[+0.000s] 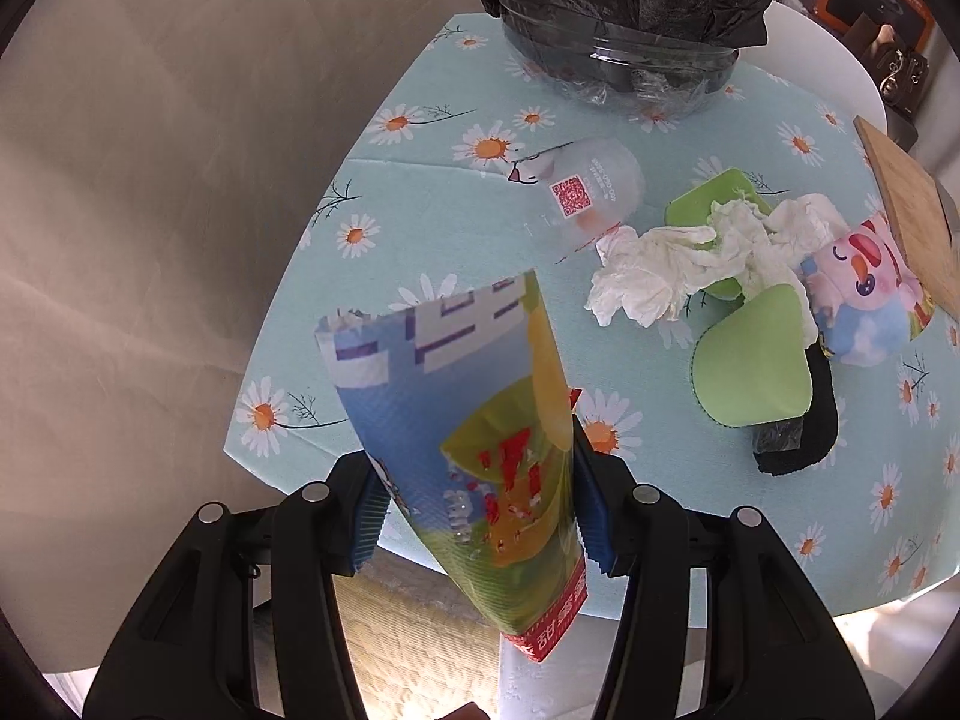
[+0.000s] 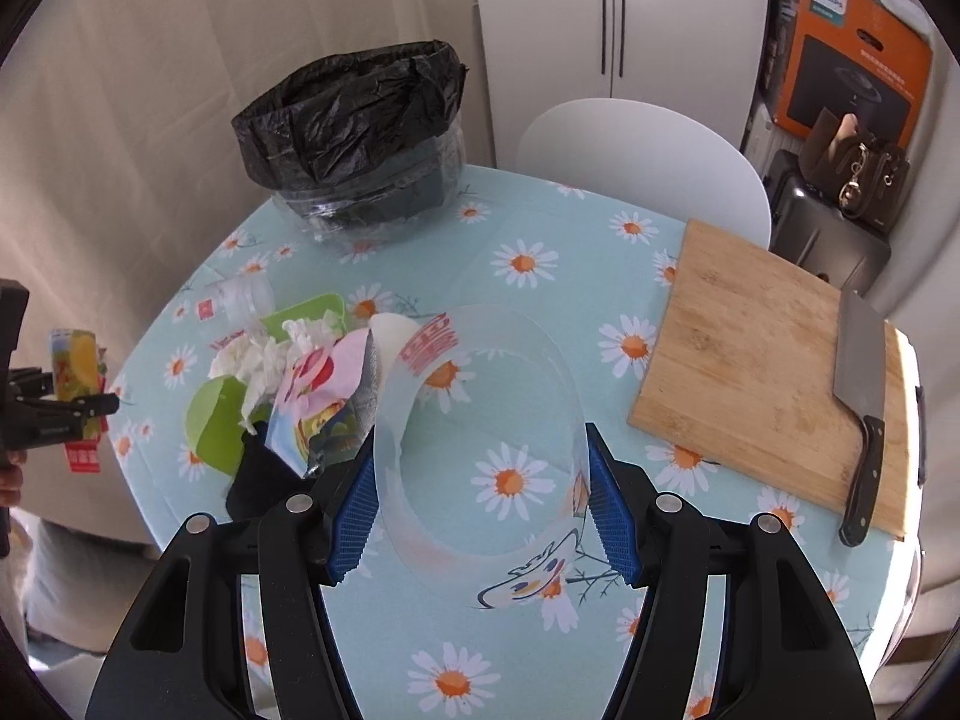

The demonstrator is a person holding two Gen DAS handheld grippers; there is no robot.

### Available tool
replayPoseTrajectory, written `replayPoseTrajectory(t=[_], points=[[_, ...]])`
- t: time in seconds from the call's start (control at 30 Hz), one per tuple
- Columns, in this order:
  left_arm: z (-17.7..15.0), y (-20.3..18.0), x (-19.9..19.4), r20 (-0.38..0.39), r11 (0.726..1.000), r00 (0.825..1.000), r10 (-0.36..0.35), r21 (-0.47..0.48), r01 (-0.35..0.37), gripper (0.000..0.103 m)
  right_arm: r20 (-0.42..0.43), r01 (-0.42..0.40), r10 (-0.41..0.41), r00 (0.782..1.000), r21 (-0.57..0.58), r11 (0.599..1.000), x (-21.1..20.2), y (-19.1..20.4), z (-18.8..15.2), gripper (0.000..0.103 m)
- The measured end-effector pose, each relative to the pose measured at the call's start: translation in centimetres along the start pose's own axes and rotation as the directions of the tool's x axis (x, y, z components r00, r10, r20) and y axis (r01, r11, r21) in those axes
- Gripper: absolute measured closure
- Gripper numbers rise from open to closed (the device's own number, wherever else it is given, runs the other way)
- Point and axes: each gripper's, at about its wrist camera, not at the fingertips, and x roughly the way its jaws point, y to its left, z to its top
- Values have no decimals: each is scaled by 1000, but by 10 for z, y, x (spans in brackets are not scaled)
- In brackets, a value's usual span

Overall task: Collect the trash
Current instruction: 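Lift the snack bag with the left tool and carry it over the bin, then open the left tool to drop the snack bag into the bin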

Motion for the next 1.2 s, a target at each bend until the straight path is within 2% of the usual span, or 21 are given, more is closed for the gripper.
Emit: replayPoseTrajectory(t=[0.27,0.37,0.47,0.6,0.67,0.9,0.97,1.2], points=[[67,39,0,57,998,998,-8,61,5,49,49,43,-43,998,-11,999,4,29,61,45],[93,50,2,77,996,996,-35,90,28,49,80,54,-52,995,-22,998,5,43,83,45],[118,60,7,87,992,994,-59,115,49,49,111,38,-38,993,0,999,4,53,105,45],[152,72,5,119,984,989,-91,162,71,49,160,-32,25,987,41,999,3,66,132,45],[168,77,1,137,979,984,-116,184,90,49,191,-56,44,981,56,997,2,72,144,44],[217,80,-20,221,961,961,-164,257,105,49,256,-39,23,966,61,997,11,97,179,44],[229,76,-26,232,955,955,-184,271,118,49,272,-61,43,961,59,996,13,101,188,44],[269,57,-53,282,934,919,-275,303,186,49,296,-77,69,953,15,997,20,117,225,44]])
